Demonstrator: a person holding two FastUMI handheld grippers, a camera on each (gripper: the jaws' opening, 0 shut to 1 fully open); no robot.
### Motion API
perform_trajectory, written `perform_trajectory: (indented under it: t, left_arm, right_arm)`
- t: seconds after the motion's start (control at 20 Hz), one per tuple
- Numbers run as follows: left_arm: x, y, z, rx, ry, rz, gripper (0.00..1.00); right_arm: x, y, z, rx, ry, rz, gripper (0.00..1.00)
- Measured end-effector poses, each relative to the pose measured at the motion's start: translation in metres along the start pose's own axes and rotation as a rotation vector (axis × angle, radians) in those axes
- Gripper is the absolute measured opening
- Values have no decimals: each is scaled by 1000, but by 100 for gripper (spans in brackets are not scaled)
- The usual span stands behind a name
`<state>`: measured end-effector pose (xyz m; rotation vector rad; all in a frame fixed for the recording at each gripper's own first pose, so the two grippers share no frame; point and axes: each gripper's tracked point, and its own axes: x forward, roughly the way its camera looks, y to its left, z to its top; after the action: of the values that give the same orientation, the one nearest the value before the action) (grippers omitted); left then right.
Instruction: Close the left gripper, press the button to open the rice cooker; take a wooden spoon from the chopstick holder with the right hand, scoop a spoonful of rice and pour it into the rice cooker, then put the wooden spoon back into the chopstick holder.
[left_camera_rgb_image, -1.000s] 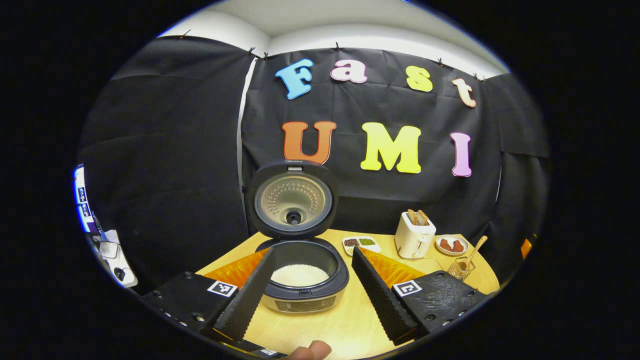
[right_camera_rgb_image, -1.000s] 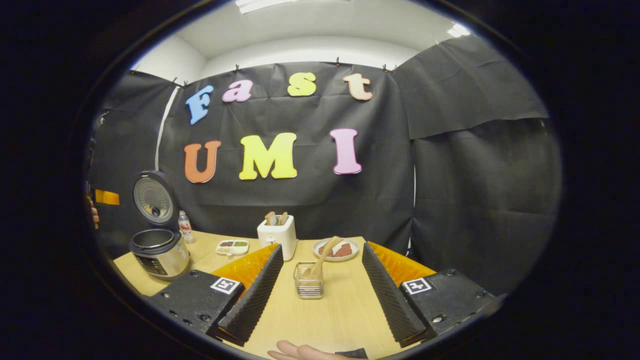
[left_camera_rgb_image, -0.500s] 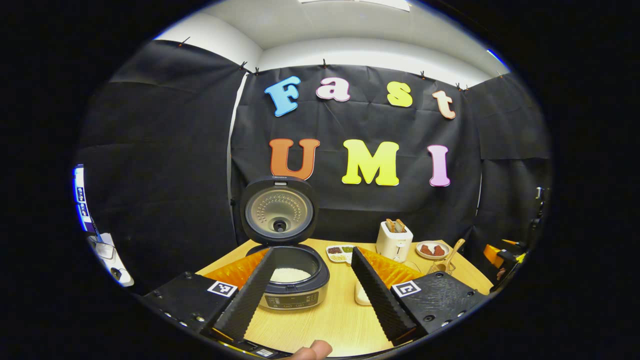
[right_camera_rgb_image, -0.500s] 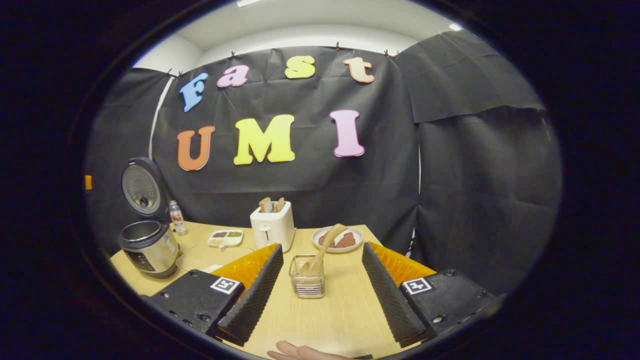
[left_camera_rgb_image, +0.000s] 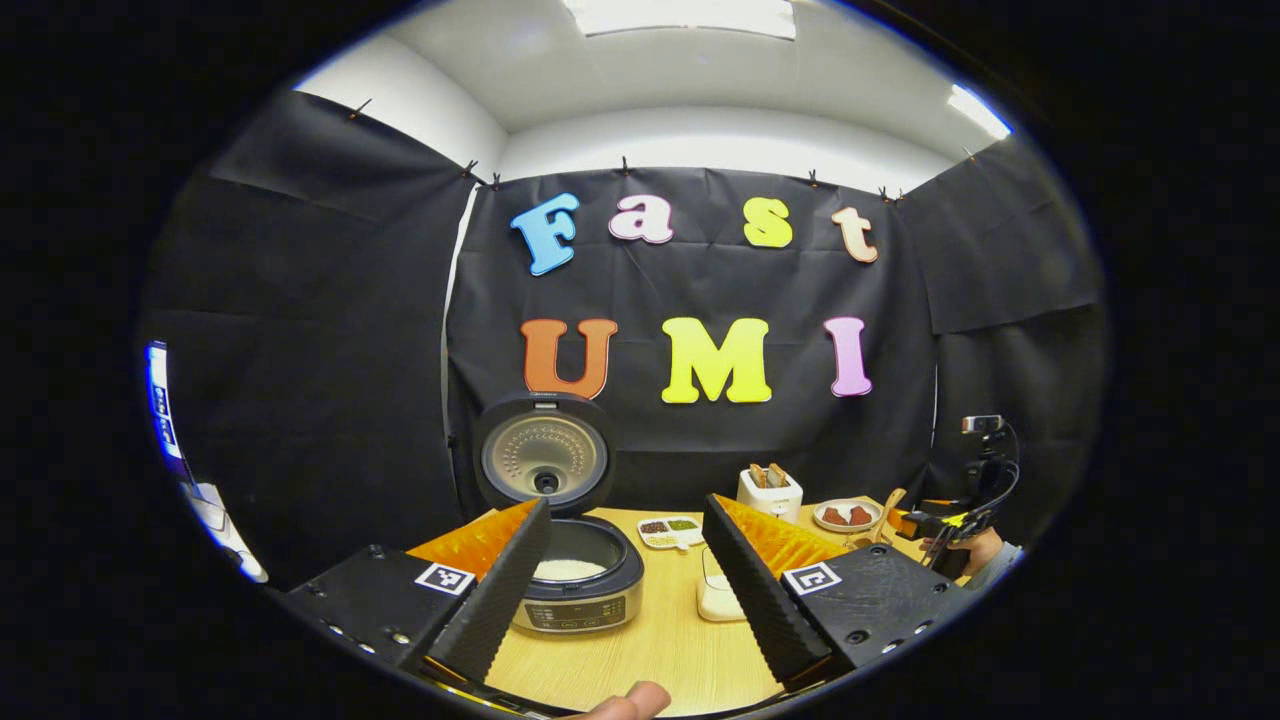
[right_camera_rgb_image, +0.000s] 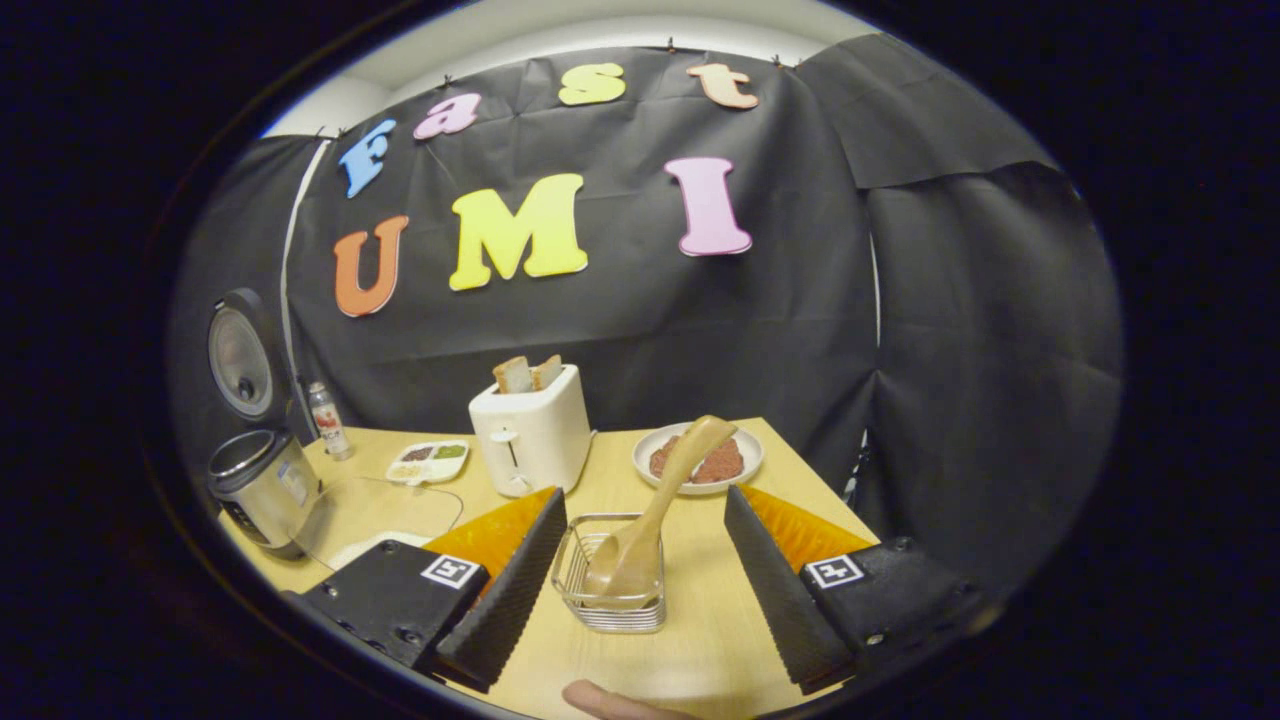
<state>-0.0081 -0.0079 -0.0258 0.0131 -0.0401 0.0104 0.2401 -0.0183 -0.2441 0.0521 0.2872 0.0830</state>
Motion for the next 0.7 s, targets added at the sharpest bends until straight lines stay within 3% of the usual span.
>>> perform_trajectory:
  t: [0.1,0.3,0.45,0.55,0.65,0.7]
  left_arm:
    - [-1,-1,-4,-2,6,-3,96]
    - [-2,-1,-5,11,-8,2,96]
    - [3,-1,10,83,-93,0,97]
    - [5,4,12,129,-119,27,96]
    - [8,-2,7,134,-110,19,95]
    - [8,-6,5,123,-103,9,95]
  right_arm:
    - [21,-10,-6,-14,18,-35,100]
    - [55,-22,-7,89,48,-62,100]
    - [75,-24,-3,174,45,-17,100]
    - [90,-41,-4,177,50,-67,95]
    - [99,-35,-6,189,66,-37,94]
    - [101,-26,-7,202,74,4,80]
